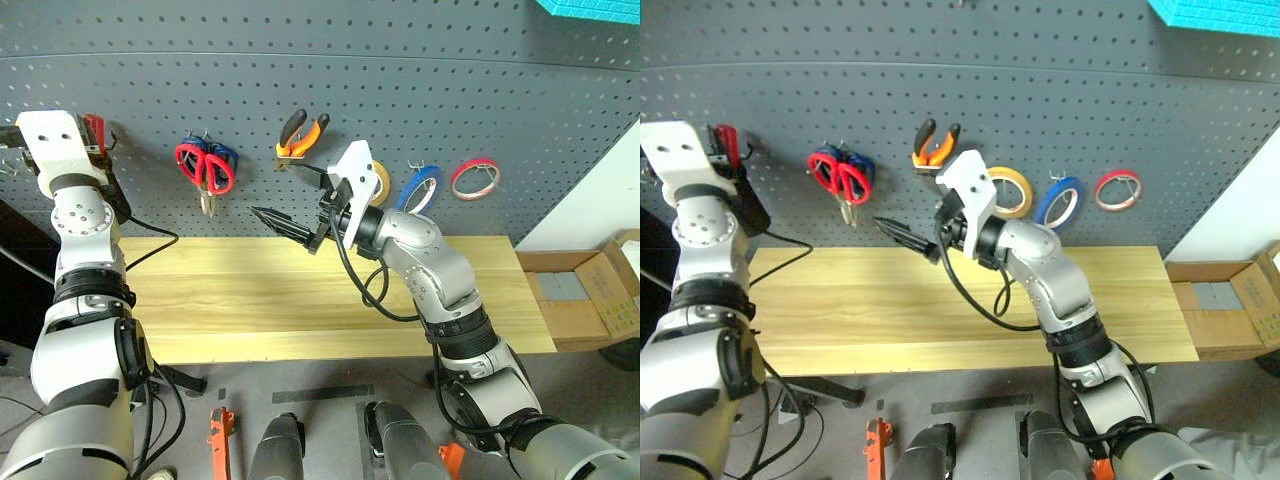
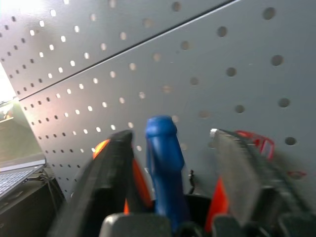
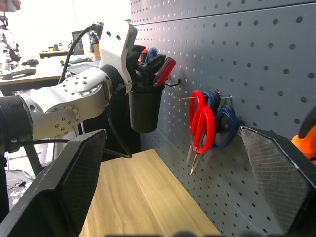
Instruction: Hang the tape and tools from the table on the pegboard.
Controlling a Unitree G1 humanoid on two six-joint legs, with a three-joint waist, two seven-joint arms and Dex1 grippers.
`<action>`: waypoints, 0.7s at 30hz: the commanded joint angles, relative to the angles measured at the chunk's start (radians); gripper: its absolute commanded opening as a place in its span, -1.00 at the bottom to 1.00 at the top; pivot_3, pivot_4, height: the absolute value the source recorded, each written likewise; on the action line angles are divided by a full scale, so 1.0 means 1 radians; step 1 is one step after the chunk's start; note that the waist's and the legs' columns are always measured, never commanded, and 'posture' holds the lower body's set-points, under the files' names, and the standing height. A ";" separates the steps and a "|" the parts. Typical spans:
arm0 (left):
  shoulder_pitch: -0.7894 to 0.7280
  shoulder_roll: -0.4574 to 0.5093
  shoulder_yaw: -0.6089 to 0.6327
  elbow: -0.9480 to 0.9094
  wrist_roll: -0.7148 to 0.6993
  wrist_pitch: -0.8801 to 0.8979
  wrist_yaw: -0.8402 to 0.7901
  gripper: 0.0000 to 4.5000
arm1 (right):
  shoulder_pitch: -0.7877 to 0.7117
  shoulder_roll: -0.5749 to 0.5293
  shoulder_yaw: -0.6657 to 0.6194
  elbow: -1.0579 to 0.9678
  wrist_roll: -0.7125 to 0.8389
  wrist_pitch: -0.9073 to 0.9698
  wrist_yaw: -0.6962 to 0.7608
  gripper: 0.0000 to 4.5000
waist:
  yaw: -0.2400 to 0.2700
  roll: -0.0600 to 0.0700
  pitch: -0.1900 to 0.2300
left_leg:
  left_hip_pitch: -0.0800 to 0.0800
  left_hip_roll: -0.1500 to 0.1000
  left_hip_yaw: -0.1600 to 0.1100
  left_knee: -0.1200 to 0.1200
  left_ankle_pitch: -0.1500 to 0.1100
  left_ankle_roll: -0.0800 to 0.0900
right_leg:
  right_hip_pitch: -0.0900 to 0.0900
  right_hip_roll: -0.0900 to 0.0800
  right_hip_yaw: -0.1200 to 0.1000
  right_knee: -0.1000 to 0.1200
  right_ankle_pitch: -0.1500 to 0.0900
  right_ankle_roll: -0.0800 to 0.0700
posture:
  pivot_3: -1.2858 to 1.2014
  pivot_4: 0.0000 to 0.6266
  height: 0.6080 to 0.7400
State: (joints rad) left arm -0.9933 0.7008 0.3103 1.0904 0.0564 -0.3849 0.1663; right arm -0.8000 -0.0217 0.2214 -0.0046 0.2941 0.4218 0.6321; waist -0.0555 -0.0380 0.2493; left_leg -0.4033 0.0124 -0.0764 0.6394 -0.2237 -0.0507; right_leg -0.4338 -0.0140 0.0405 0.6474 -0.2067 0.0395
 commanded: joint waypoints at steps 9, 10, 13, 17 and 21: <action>0.019 -0.022 0.018 -0.122 -0.069 0.002 -0.020 0.99 | 0.009 -0.030 0.015 -0.053 -0.011 -0.028 0.020 1.00 | 0.003 -0.002 -0.002 | -0.001 0.000 0.000 0.000 0.000 0.000 | 0.000 0.000 0.000 0.000 0.003 -0.004 | -0.02 -0.43 1.00; 0.043 -0.038 0.021 -0.171 -0.088 0.017 -0.036 0.99 | 0.011 -0.041 0.013 -0.064 -0.010 -0.028 0.026 1.00 | 0.003 -0.002 -0.002 | -0.001 0.000 0.000 0.000 0.000 0.000 | 0.000 -0.001 0.000 0.000 0.003 -0.004 | -0.01 -0.46 1.00; 0.141 -0.090 0.019 -0.381 -0.145 0.093 -0.090 0.99 | 0.025 -0.084 0.008 -0.110 -0.008 -0.024 0.045 1.00 | 0.001 -0.004 -0.005 | -0.001 -0.001 0.001 0.000 0.000 -0.001 | -0.002 -0.002 0.000 0.000 0.003 -0.005 | -0.01 -0.54 1.00; 0.334 -0.190 -0.035 -0.845 -0.217 0.301 -0.145 0.99 | 0.094 -0.173 -0.002 -0.221 -0.004 0.008 0.059 1.00 | 0.001 -0.008 -0.012 | -0.007 -0.002 0.001 0.001 0.001 -0.002 | -0.007 -0.004 0.000 0.000 0.004 -0.004 | -0.01 -0.66 1.00; 0.482 -0.301 -0.106 -1.158 -0.255 0.490 -0.148 0.99 | 0.200 -0.230 -0.012 -0.281 -0.033 0.035 0.001 1.00 | 0.004 -0.010 -0.040 | -0.014 -0.003 0.000 0.003 0.002 -0.006 | -0.011 -0.005 0.000 -0.001 0.005 -0.004 | -0.01 -0.77 1.00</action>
State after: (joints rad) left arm -0.5281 0.4162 0.2299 0.0835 -0.1777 0.0407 0.0189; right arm -0.6218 -0.2400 0.2268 -0.2307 0.2808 0.4477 0.6643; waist -0.0520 -0.0485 0.2095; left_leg -0.4174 0.0095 -0.0758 0.6420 -0.2215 -0.0566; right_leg -0.4446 -0.0192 0.0406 0.6459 -0.2017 0.0360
